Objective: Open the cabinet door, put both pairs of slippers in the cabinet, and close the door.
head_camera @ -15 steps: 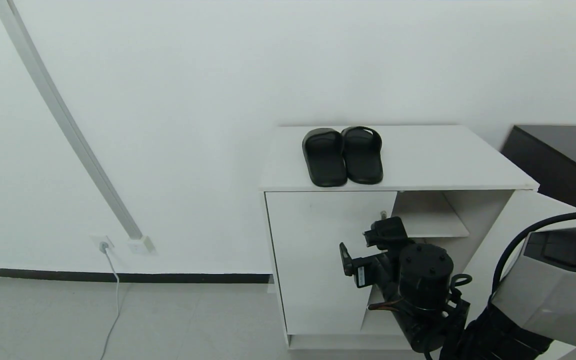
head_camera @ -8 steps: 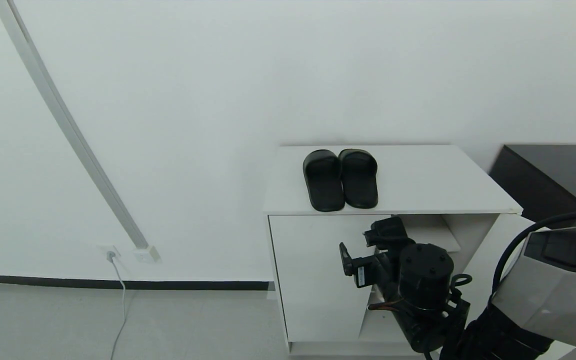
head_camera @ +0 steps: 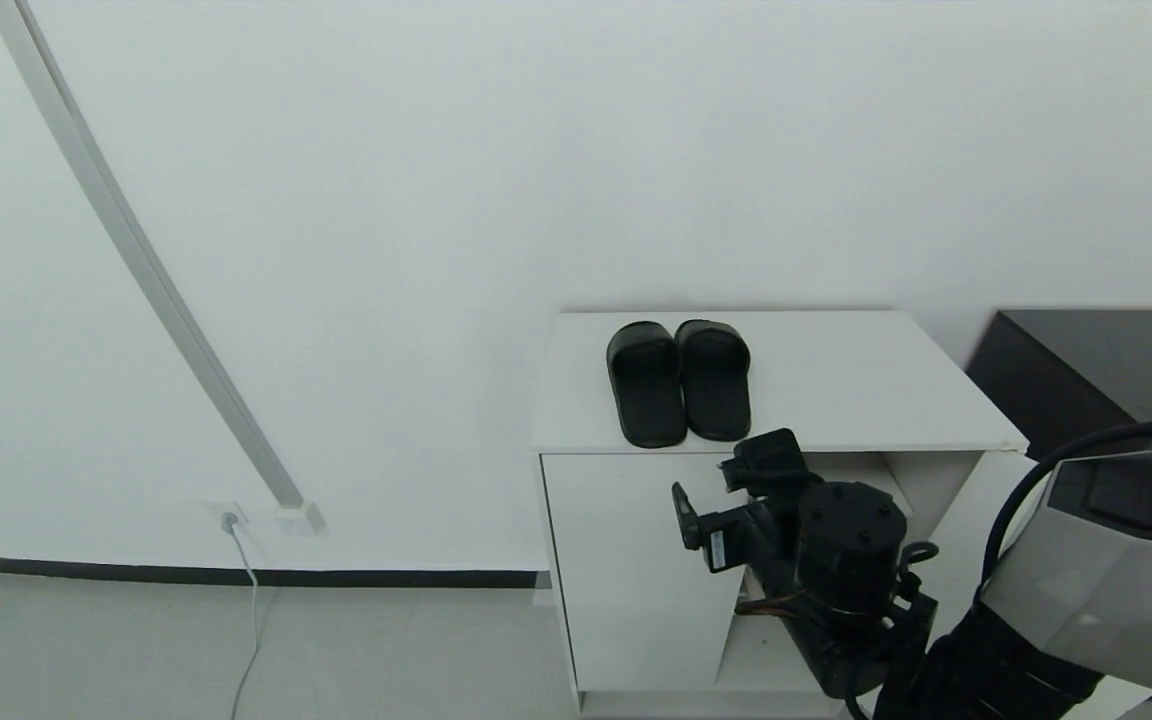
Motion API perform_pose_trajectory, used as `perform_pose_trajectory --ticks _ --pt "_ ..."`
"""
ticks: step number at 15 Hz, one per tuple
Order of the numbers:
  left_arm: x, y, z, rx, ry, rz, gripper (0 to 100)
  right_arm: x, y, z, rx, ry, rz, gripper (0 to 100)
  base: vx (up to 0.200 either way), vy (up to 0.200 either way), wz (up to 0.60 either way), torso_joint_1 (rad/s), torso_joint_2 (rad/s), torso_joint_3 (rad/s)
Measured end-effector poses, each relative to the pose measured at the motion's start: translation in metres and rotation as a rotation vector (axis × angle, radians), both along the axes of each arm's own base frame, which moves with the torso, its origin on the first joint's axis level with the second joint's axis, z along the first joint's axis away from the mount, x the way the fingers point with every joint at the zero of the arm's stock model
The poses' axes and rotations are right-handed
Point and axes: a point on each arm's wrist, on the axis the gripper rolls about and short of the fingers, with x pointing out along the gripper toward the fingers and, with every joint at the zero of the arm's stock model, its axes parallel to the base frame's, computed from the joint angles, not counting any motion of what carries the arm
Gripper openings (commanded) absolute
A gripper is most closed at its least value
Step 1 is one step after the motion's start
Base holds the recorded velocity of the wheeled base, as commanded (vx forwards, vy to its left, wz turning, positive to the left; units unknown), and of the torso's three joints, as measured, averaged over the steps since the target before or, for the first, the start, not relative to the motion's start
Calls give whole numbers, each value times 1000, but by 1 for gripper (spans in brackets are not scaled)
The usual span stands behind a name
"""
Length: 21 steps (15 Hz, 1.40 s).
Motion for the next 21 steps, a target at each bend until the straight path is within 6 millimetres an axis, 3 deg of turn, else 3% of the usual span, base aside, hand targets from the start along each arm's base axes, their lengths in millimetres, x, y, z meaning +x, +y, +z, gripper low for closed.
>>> perform_pose_trajectory --ticks 3,6,9,12,16,21 --pt "0 0 0 2 0 0 0 11 4 9 -33 -14 15 100 0 0 0 0 0 0" --pt "0 0 0 3 0 0 0 24 11 23 -83 138 -1 100 0 0 0 0 0 0" --pt "0 0 0 2 0 1 0 25 21 66 0 261 -38 100 0 0 0 0 0 0" --pt "0 0 0 2 0 0 0 24 27 102 92 228 -104 100 0 0 0 0 0 0" --pt "0 0 0 0 -1 1 0 26 30 105 124 202 -102 100 200 0 0 -1 -3 4" --pt "0 0 0 0 -1 2 0 33 35 86 115 211 -105 100 200 0 0 8 2 2"
